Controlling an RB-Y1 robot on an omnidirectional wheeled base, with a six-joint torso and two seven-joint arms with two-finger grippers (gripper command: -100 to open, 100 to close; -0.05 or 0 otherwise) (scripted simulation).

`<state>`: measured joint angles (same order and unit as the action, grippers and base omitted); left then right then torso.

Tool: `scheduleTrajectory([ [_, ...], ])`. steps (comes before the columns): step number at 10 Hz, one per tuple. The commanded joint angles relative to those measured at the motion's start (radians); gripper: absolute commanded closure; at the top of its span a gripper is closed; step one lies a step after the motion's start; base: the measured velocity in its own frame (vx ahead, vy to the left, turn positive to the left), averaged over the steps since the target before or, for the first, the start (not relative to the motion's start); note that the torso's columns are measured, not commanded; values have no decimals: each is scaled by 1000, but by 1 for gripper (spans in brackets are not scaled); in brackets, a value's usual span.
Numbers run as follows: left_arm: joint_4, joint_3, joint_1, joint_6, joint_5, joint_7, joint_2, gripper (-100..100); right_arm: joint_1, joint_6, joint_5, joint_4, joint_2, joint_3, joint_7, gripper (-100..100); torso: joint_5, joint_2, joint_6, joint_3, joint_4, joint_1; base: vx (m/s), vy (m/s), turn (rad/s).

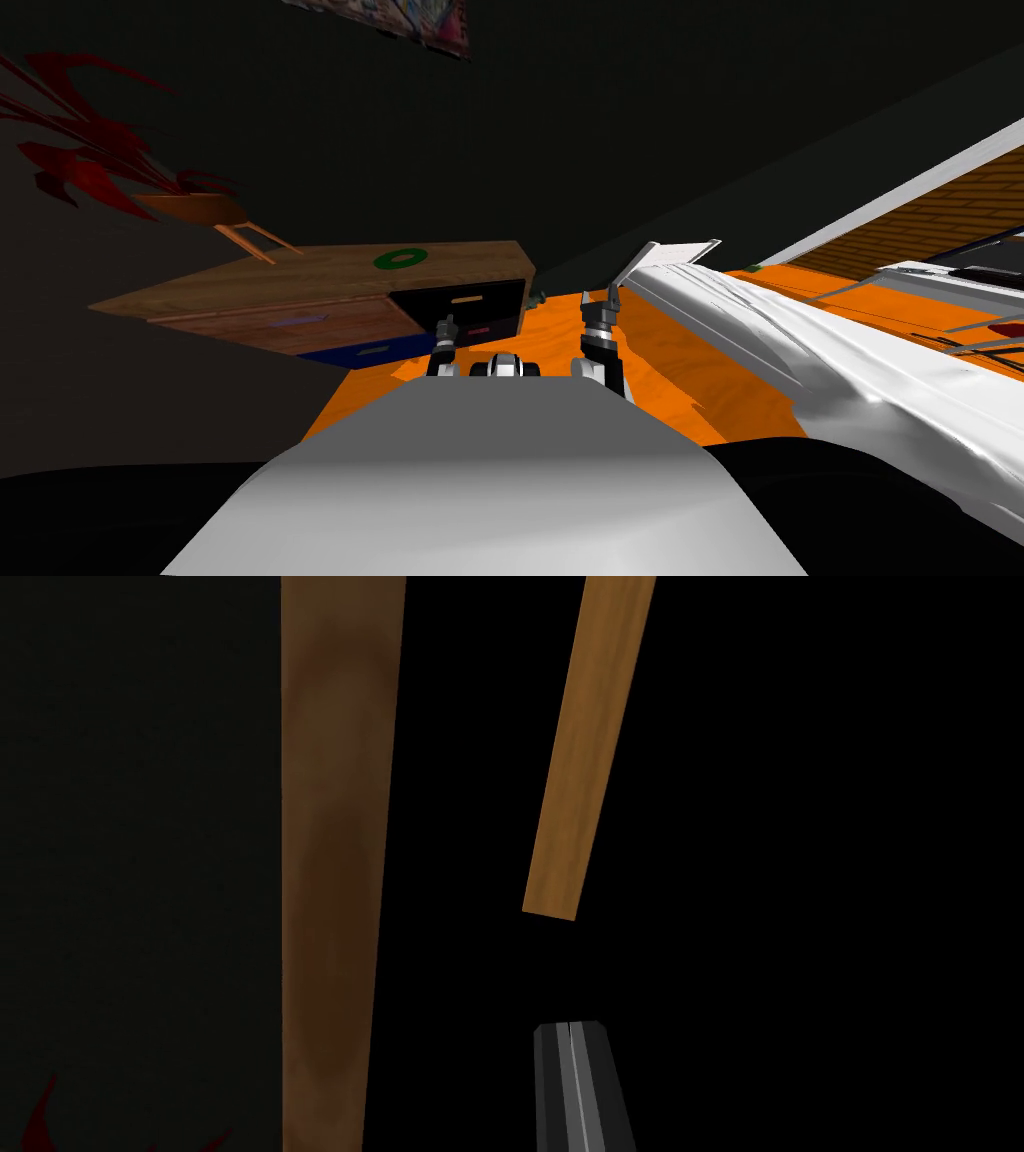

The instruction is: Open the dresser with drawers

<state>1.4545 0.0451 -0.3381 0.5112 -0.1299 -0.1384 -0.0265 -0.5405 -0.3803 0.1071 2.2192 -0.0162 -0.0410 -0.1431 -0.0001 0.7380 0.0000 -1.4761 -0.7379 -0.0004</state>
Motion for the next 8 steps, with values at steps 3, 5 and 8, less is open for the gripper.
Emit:
scheduleTrajectory([
  [3,-1,0,1,-5,0,0,76,-100,-1,0,0,0,0,0,0,0,1,-5,0,-3,1,2,1,-1,-1],
  [5,-3,1,2,-9,0,1,114,-100,-1,0,0,0,0,0,0,0,0,0,0,0,0,0,22,6,0],
  [8,-11,4,10,-30,-1,3,176,-100,-1,0,0,0,0,0,0,0,0,0,0,0,0,0,38,7,-1],
])
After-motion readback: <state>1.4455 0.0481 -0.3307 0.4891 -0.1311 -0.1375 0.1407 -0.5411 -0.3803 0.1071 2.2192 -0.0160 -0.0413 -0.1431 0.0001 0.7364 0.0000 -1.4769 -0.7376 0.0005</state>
